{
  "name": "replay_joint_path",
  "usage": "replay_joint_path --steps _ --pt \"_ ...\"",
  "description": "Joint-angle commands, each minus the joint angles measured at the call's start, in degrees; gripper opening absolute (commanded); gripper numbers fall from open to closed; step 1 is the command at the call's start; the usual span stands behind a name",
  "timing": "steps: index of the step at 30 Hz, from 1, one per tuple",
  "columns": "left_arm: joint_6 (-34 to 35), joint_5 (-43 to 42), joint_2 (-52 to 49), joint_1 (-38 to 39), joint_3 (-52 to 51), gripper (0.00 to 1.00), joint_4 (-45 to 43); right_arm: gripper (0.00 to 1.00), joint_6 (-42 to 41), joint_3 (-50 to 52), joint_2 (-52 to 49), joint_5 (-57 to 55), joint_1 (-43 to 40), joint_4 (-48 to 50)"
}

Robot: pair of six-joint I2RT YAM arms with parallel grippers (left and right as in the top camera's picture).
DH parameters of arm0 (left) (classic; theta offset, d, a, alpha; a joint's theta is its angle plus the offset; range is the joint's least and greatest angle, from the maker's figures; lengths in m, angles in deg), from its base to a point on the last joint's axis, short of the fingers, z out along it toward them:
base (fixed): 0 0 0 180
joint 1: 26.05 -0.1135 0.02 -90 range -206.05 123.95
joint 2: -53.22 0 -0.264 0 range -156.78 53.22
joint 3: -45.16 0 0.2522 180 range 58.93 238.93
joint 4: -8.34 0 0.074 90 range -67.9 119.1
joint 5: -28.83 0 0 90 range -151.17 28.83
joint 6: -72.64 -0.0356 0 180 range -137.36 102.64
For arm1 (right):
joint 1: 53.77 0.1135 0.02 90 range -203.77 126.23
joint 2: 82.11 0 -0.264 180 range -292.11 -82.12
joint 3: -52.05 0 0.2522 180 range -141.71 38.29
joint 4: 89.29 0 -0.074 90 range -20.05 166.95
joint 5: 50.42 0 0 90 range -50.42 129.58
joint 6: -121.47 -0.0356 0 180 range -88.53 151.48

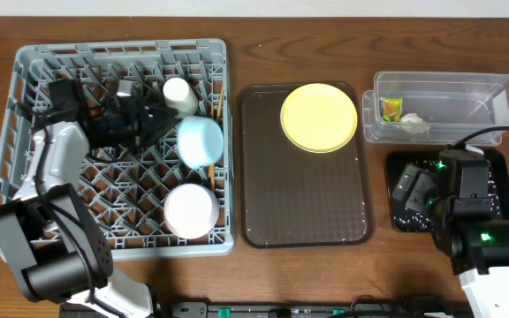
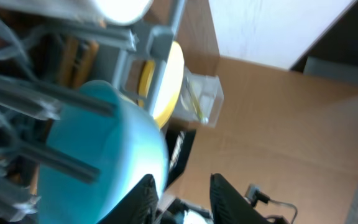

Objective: Sort waste into correct bins and load items into the dishwasher rack
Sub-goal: 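Lower the blue bowl into the rack and open the left gripper, then move the left gripper right to the yellow plate on the brown tray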

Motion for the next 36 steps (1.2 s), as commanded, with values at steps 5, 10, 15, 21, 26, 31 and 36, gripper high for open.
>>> replay_joint_path --steps 5,10,15,21,26,31,36 --pt "-0.5 2.7 1.6 -5.2 -0.2 0.34 -1.1 0.99 0.5 -0.3 0.0 -0.8 -0.3 -0.1" --pt "-0.5 7.5 8.1 -4.4 0.5 0.34 -1.1 0.99 0.5 -0.3 0.0 -0.8 -0.3 -0.1" --pt "1.2 24.5 20.4 3.4 2.6 0.34 -0.9 0.99 0.5 -0.3 0.0 -0.8 -0.3 -0.1" --pt "2.1 47.7 29.2 23.6 6.3 0.34 -1.0 0.99 0.5 -0.3 0.0 -0.8 -0.3 -0.1" --pt "1.8 67.6 26.4 43.4 6.5 0.4 -5.8 0.99 0.5 -0.3 0.0 -0.8 -0.3 -0.1" --pt "1.4 83.1 17.6 55.1 6.5 0.52 -13.7 0.99 0.5 -0.3 0.0 -0.8 -0.3 -0.1" --pt "1.4 86.9 6.0 57.7 6.5 0.52 -22.8 0.99 0.5 -0.3 0.0 -0.8 -0.3 -0.1"
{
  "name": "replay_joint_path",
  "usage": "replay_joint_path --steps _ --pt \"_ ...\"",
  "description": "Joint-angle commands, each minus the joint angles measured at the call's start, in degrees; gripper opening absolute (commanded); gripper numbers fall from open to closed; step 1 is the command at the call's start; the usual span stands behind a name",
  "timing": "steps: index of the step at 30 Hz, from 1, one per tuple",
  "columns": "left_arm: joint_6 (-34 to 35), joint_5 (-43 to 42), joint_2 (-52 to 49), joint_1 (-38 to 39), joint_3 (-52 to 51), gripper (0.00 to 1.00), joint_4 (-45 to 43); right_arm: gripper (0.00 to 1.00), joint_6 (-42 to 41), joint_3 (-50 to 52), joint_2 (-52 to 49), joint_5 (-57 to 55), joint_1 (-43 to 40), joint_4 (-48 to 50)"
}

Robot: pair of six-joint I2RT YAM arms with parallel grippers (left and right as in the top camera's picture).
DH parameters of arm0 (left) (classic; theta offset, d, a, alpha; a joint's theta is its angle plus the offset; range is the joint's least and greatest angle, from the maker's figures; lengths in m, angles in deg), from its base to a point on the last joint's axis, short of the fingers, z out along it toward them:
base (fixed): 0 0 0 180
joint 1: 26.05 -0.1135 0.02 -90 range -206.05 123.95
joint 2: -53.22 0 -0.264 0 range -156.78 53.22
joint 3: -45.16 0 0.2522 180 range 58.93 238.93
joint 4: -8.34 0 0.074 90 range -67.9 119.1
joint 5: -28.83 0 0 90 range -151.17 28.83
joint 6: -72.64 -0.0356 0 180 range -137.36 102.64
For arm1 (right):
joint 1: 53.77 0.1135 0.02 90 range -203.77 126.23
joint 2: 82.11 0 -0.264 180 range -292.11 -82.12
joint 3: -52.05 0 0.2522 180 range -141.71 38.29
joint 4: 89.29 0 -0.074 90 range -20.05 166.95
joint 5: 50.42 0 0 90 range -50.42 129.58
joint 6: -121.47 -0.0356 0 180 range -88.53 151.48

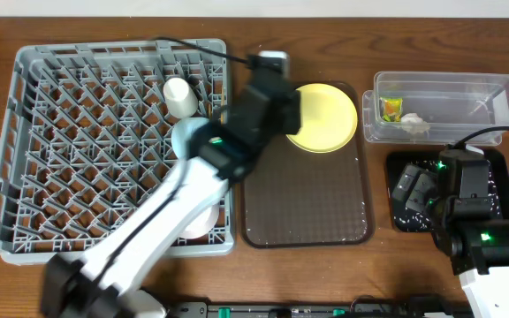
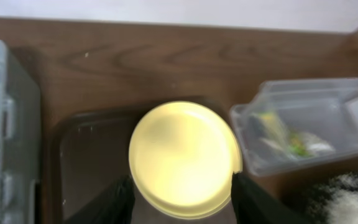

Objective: Sort waste into correct bins and load items into the dishwasher rack
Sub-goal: 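Move the left gripper right to the yellow plate on the brown tray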

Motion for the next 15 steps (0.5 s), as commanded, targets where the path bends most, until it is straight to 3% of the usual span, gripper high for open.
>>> replay_joint_path --steps 1,8,11,13,15 --pt "-0.3 7.9 -7.3 0.1 0.0 0.52 -4.0 0.99 0.5 -0.3 0.0 -0.8 -0.3 -0.1" --pt "-0.3 2.6 -20.5 0.4 0.0 0.37 -12.8 0.99 0.5 -0.3 0.0 -0.8 -0.3 -0.1" --pt "-0.3 -0.3 -24.6 0.6 0.0 0.25 -15.2 0.99 0.5 -0.3 0.0 -0.8 -0.3 -0.1" --pt "-0.3 -0.3 -26.4 0.8 0.0 0.11 -15.2 0.99 0.5 -0.3 0.0 -0.8 -0.3 -0.1" --pt "-0.3 -0.3 -27.5 1.0 0.0 0.06 -14.5 0.99 0.5 -0.3 0.0 -0.8 -0.3 -0.1"
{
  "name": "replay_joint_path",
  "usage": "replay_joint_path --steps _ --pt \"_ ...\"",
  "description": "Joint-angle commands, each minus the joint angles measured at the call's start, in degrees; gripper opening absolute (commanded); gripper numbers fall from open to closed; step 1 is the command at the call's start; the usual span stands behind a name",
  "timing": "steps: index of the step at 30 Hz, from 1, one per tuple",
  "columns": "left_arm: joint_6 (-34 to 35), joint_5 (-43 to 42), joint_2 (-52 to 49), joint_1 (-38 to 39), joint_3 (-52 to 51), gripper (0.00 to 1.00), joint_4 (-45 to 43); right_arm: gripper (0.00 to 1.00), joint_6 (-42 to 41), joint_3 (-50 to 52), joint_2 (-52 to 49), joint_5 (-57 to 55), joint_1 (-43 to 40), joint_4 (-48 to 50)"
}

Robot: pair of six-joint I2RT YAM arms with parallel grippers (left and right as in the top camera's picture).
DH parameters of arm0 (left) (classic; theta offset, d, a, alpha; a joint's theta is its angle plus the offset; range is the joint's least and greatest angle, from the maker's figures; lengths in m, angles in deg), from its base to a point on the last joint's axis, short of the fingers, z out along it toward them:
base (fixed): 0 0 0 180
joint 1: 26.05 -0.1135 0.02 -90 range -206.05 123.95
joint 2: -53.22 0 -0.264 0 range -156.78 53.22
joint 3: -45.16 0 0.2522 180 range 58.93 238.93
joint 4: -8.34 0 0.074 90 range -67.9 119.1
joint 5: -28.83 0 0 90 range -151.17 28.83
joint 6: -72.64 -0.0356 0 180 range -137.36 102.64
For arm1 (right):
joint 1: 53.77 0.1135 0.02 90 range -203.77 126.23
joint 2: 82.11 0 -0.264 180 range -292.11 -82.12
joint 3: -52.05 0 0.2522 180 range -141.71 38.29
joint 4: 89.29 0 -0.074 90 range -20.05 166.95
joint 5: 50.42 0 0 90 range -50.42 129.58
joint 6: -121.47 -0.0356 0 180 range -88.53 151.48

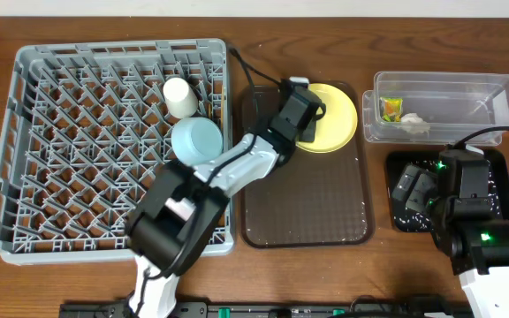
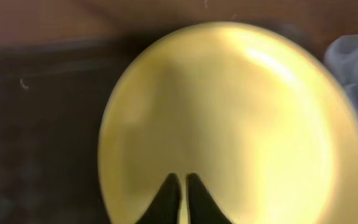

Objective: Sort waste into correct bins and load items into the dishwasher rack
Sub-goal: 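Move the left gripper right to the yellow plate on the brown tray, then grasp the yellow plate edge with the left gripper and lift it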

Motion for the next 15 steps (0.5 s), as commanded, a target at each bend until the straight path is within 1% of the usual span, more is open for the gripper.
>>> replay_joint_path --steps 1,5,9,12,15 --pt "-0.3 -1.1 -1.3 0.5 0.0 0.06 1.1 0.99 0.5 -0.3 0.0 -0.8 -0.3 -0.1" --pt "-0.4 -1.1 -1.1 1.8 0.0 0.06 5.9 0.99 0.5 -0.3 0.0 -0.8 -0.3 -0.1" --pt "-0.4 -2.1 -1.0 3.8 0.0 0.06 12.8 0.99 0.5 -0.3 0.0 -0.8 -0.3 -0.1" --pt "-0.3 -9.1 -0.9 5.6 0.0 0.07 18.8 0.99 0.5 -0.3 0.0 -0.8 -0.3 -0.1" --pt "-0.3 -16.0 -0.9 7.8 0.0 0.11 24.4 0.99 0.5 -0.3 0.0 -0.8 -0.3 -0.1"
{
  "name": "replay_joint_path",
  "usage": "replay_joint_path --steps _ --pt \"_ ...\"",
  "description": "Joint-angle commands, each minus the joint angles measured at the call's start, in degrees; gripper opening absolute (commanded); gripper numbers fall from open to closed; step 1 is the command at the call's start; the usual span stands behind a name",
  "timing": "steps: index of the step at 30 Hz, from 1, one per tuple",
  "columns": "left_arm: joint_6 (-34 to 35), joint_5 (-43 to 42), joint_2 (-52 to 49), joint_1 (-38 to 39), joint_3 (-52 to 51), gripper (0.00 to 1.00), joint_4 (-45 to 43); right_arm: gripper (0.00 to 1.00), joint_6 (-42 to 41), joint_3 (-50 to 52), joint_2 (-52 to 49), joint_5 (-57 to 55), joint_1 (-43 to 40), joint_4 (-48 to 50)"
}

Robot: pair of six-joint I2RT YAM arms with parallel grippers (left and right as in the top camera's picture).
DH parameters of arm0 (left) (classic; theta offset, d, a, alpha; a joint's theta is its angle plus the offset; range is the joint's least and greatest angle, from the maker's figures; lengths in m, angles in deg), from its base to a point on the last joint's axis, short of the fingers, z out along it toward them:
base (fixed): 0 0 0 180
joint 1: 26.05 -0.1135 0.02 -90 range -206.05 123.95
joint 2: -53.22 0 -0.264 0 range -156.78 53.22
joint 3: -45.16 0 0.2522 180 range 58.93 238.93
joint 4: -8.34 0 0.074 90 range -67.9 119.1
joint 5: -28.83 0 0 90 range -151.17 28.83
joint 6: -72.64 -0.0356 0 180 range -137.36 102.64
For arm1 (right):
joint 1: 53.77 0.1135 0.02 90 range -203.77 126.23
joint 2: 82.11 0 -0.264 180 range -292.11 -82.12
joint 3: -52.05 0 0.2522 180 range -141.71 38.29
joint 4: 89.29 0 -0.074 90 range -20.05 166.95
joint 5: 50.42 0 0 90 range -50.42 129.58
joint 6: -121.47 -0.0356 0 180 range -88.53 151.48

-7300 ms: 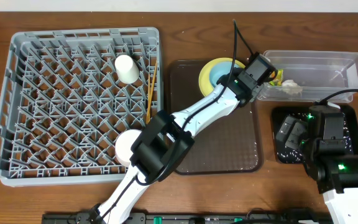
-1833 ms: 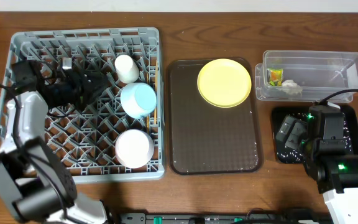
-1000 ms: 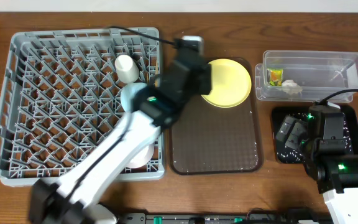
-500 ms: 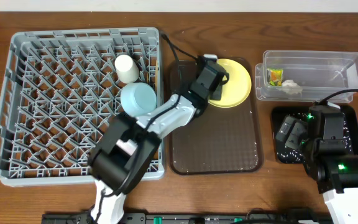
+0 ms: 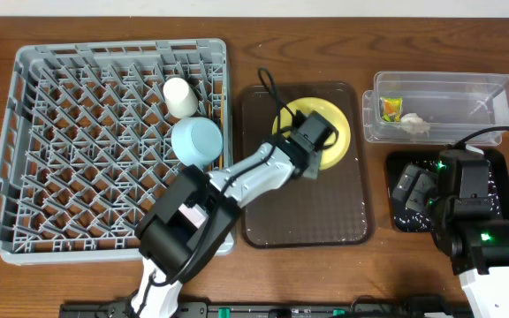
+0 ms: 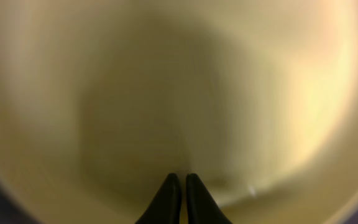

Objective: Sort waste into correct bins and load items into the dishwasher rack
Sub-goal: 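Grasp the yellow plate edge with the left gripper and lift it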

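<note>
A yellow plate [image 5: 330, 132] lies at the far end of the brown tray [image 5: 299, 212]. My left gripper [image 5: 312, 141] is over its near part. In the left wrist view the plate [image 6: 185, 81] fills the frame. The left gripper [image 6: 183, 178] is shut, its black tips right at the plate's face with only a sliver between them. The grey dishwasher rack [image 5: 25, 132] holds a white cup [image 5: 180, 95] and a blue bowl [image 5: 196, 140]. My right gripper [image 5: 414, 188] hovers over the black bin [image 5: 497, 168]; its jaws are unclear.
A clear bin [image 5: 449, 88] at the far right holds an orange-yellow wrapper [image 5: 391, 109] and a white crumpled scrap [image 5: 414, 124]. My left arm crosses the rack's near right corner and the tray's left side. Cables trail over the tray's far edge.
The left gripper, still shut, has come closer to the plate, which now fills the wrist view. The plate sits a little nearer the front of the tray. The right arm is unchanged.
The left gripper was first inside the rack beside the blue bowl. Then it hung open above the yellow plate on the tray. Then it was shut and low over the plate. Now it is right at the plate's face, and the plate has shifted frontward.
</note>
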Motion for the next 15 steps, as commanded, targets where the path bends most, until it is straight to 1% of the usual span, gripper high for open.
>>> replay_joint_path --steps 1,5,7,8,9,11,13,15 --pt "-0.1 -10.7 -1.2 2.8 -0.9 0.12 5.4 0.99 0.5 -0.3 0.0 -0.8 -0.3 -0.1" --pt "-0.1 -12.2 0.2 4.6 -0.9 0.17 10.0 0.99 0.5 -0.3 0.0 -0.8 -0.3 -0.1" --pt "-0.1 -12.0 1.7 4.6 -0.9 0.17 11.6 0.99 0.5 -0.3 0.0 -0.8 -0.3 -0.1" --pt "-0.1 -11.7 2.8 4.5 -0.9 0.22 12.1 0.99 0.5 -0.3 0.0 -0.8 -0.3 -0.1" --pt "-0.1 -11.1 4.1 4.2 -0.9 0.24 12.6 0.99 0.5 -0.3 0.0 -0.8 -0.3 -0.1" --pt "-0.1 -8.5 6.9 3.6 -0.9 0.29 13.2 0.99 0.5 -0.3 0.0 -0.8 -0.3 -0.1" --pt "-0.1 -4.5 10.1 2.8 -0.9 0.31 13.9 0.99 0.5 -0.3 0.0 -0.8 -0.3 -0.1" --pt "-0.1 -0.5 12.9 1.9 -0.9 0.35 14.5 0.99 0.5 -0.3 0.0 -0.8 -0.3 -0.1"
